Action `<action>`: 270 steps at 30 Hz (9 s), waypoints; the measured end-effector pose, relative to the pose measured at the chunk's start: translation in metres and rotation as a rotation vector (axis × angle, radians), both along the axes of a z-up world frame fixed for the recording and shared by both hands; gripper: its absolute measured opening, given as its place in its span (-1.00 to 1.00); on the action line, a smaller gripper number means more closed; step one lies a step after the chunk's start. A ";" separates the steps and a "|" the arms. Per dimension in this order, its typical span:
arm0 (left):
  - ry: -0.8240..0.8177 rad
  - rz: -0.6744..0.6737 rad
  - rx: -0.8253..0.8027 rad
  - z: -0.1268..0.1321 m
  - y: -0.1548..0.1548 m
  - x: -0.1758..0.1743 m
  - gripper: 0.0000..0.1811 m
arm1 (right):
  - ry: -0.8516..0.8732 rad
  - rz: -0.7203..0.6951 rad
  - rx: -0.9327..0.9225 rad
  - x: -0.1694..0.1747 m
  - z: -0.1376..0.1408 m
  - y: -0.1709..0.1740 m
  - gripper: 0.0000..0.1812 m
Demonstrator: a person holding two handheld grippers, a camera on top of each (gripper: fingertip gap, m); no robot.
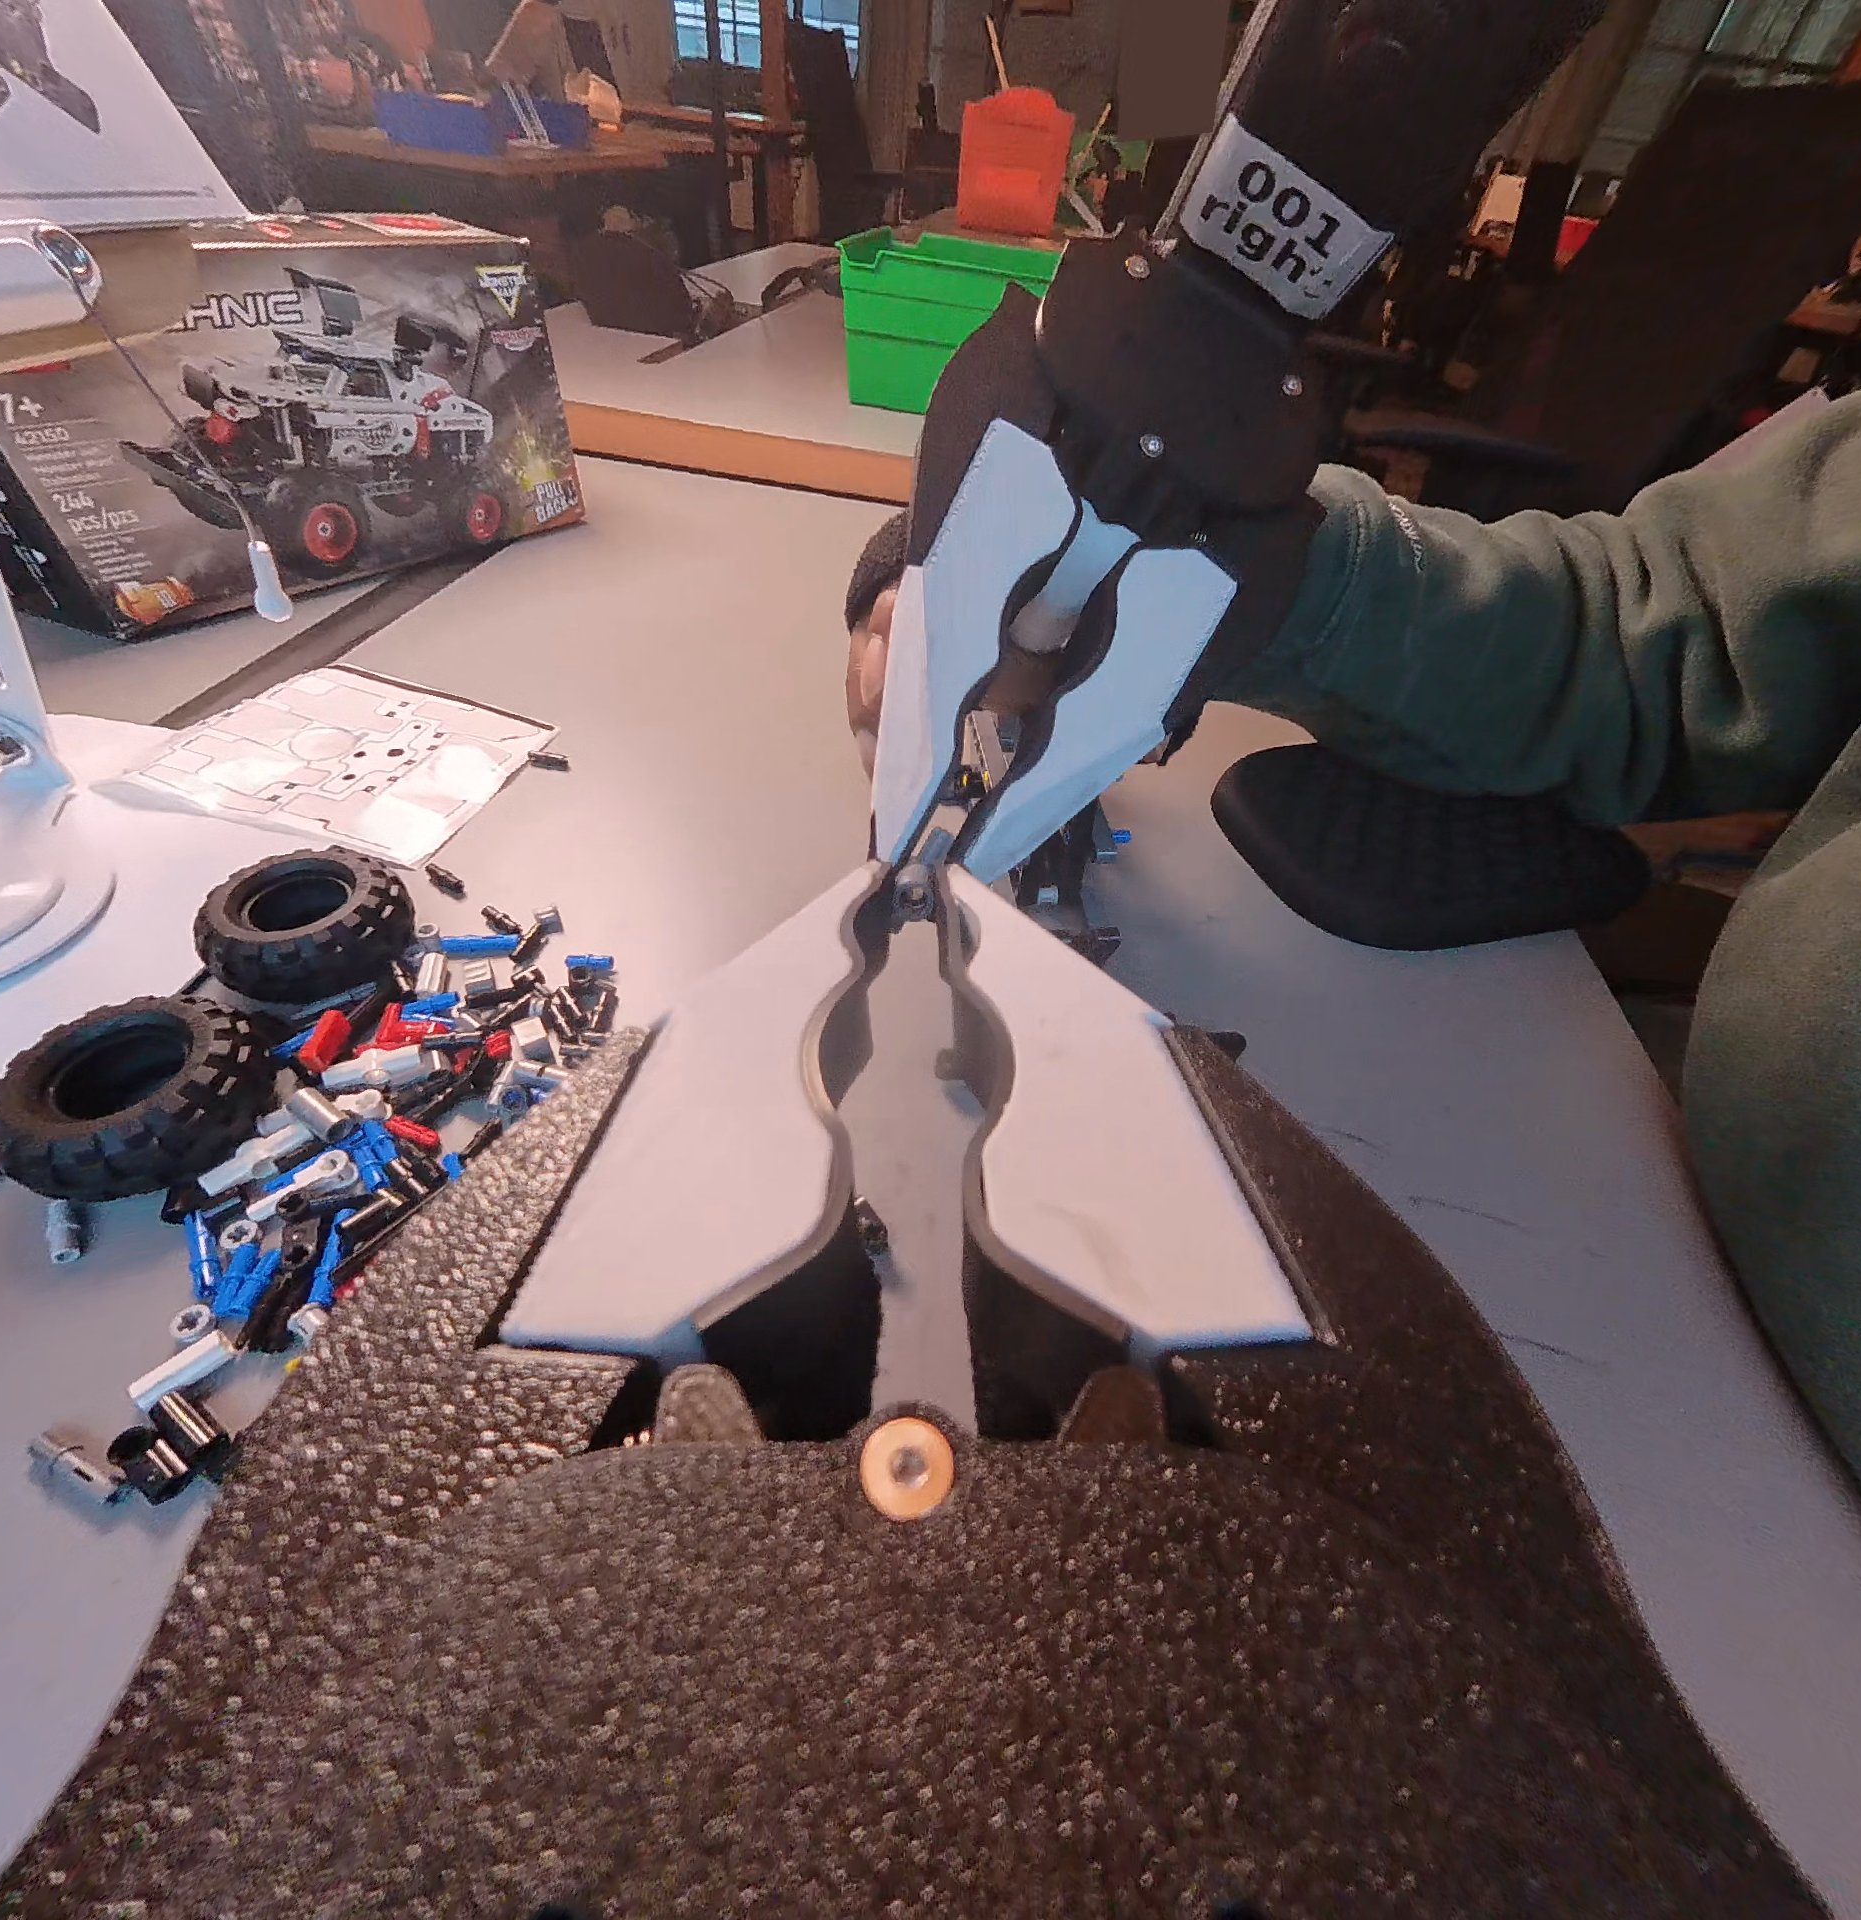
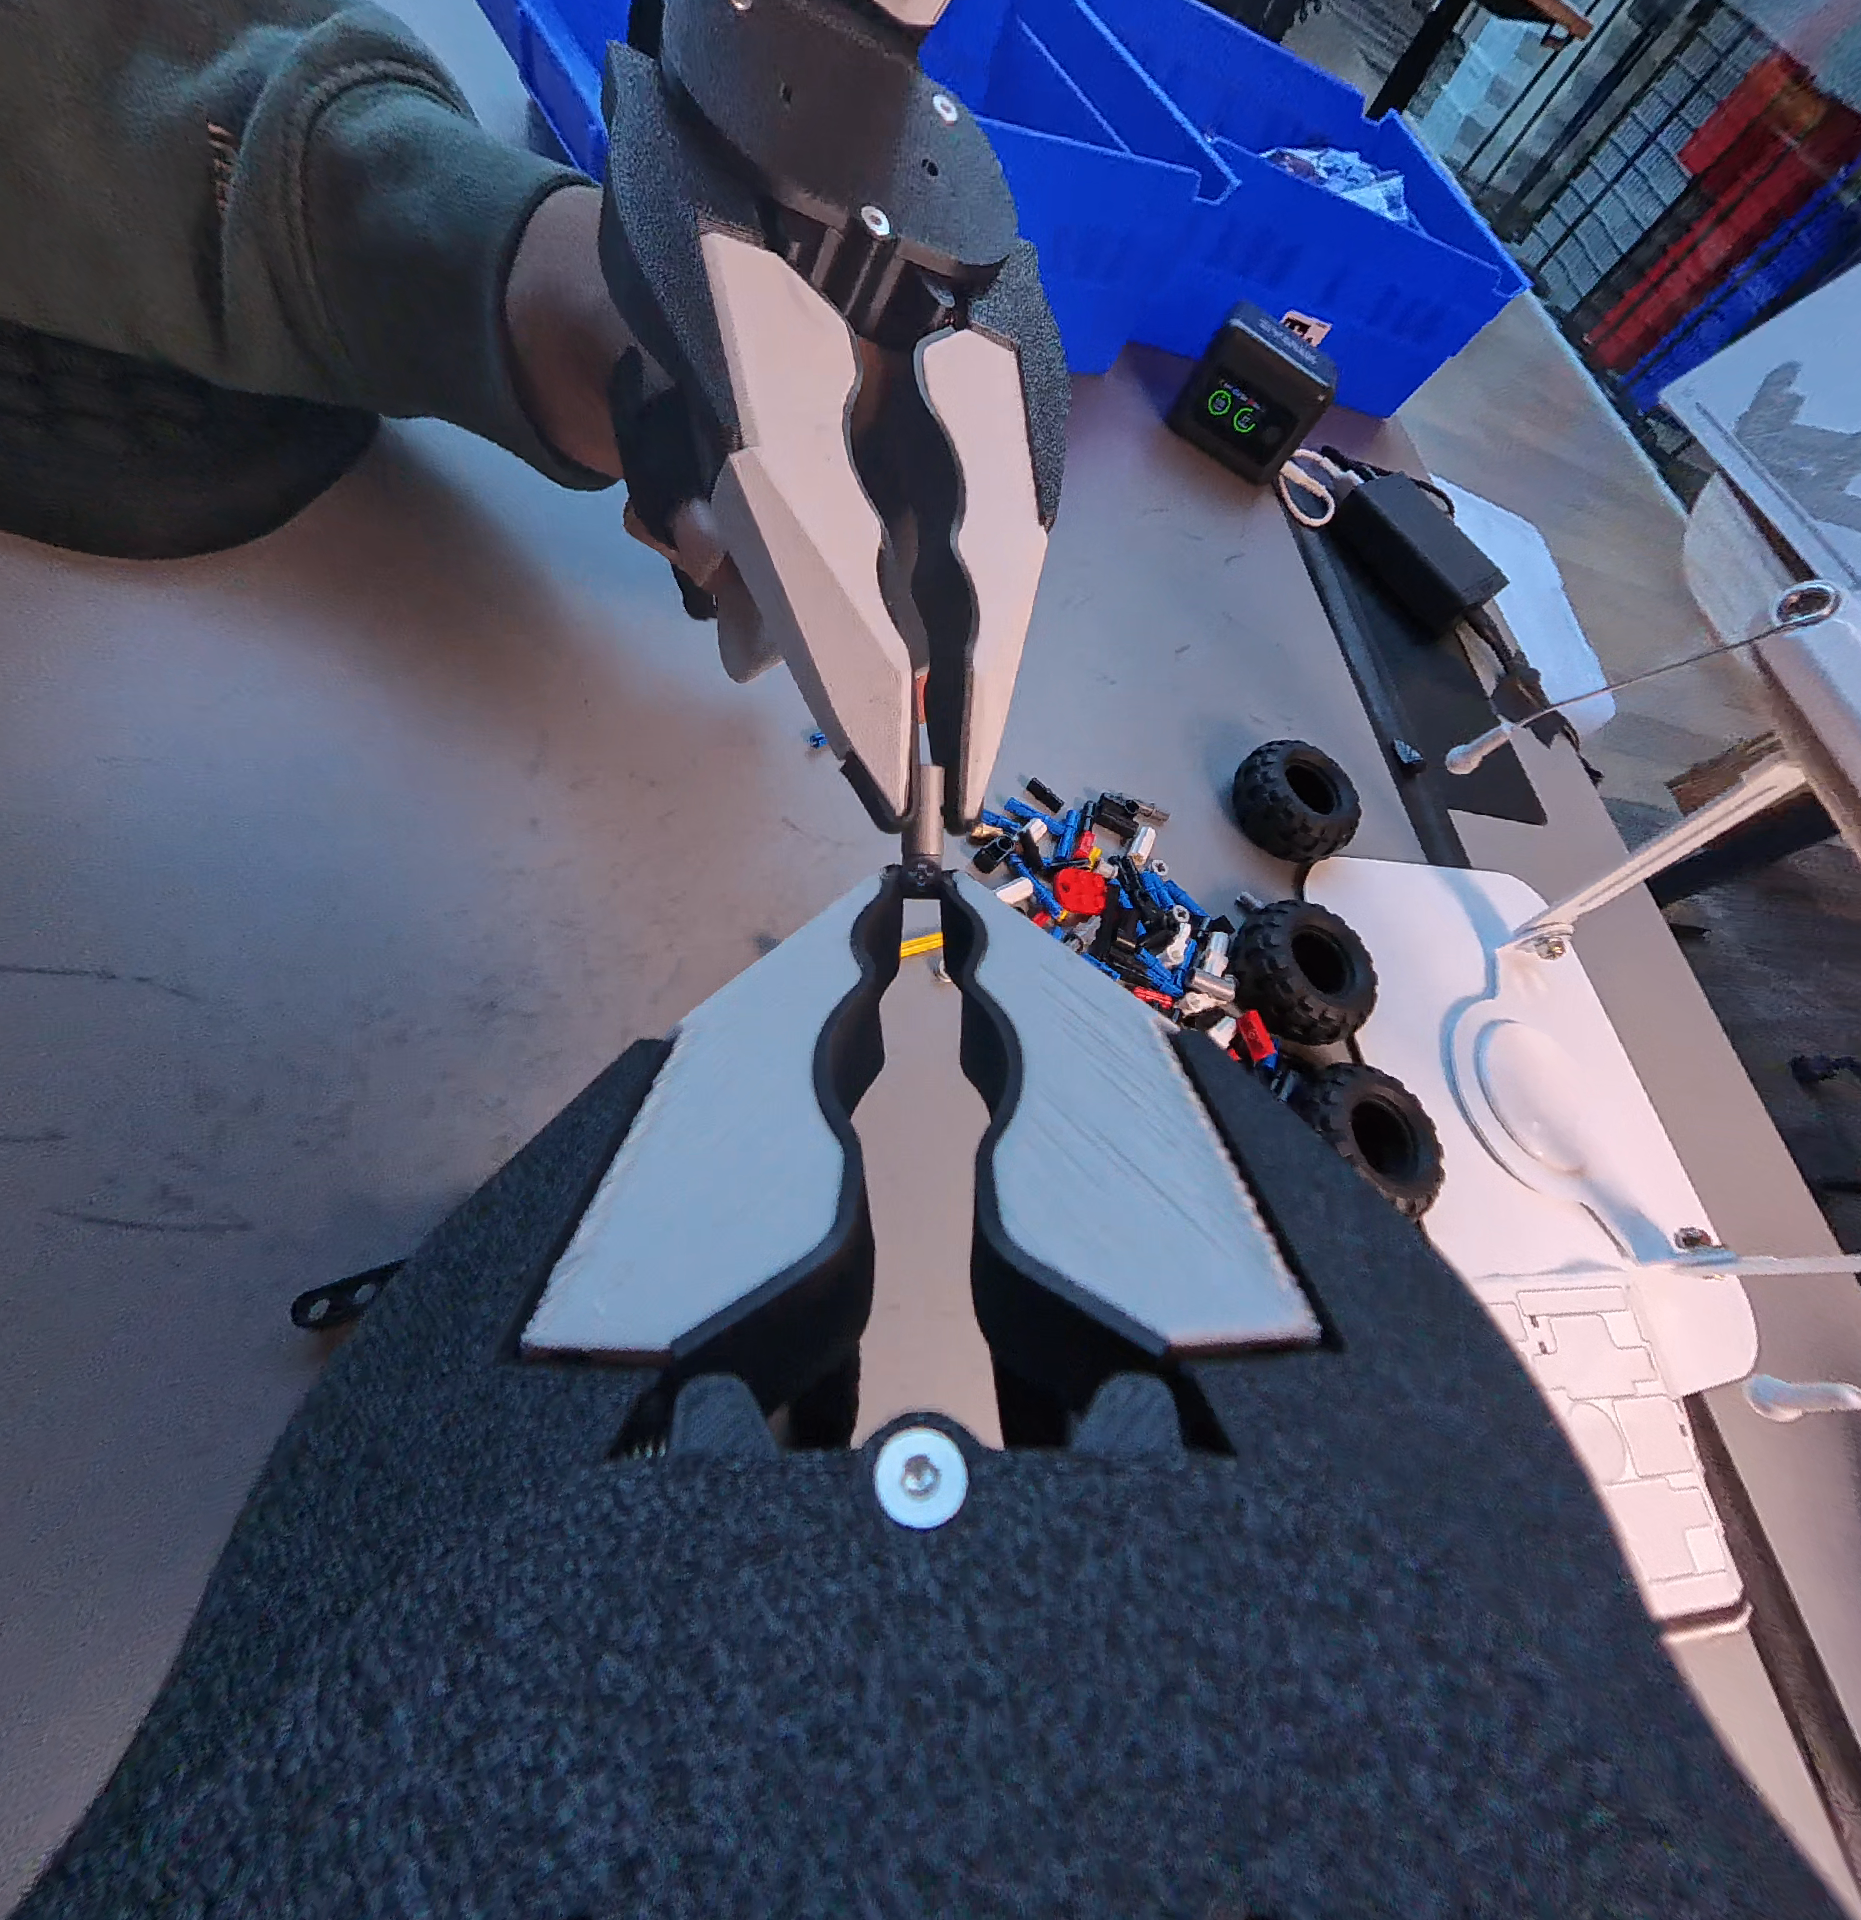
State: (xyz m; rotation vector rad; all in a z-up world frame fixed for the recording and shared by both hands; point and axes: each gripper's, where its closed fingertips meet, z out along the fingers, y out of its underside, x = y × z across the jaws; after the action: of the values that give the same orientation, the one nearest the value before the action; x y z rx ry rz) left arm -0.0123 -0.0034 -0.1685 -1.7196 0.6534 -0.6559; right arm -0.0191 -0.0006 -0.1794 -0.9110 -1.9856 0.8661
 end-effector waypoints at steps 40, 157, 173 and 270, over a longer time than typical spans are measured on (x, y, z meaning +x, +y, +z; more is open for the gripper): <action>-0.383 0.037 -0.007 0.029 -0.008 -0.047 -0.92 | -0.123 -0.190 0.279 -0.032 -0.038 0.056 -0.93; -0.468 0.618 -0.026 0.056 -0.169 -0.225 -0.92 | 0.098 -0.243 0.010 0.034 0.002 0.043 -0.81; 0.481 0.432 -0.347 -0.093 0.048 -0.085 -0.86 | 0.111 -0.257 0.116 0.028 -0.003 0.041 -0.85; 0.249 0.239 -0.021 -0.038 -0.004 -0.016 -0.29 | -0.049 -0.388 0.048 0.078 -0.037 0.009 -0.95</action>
State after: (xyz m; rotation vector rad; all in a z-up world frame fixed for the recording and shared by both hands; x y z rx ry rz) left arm -0.0287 -0.0076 -0.2068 -1.8806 0.6008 -0.2850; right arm 0.0590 0.0080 -0.2168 -1.2461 -1.7764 0.5773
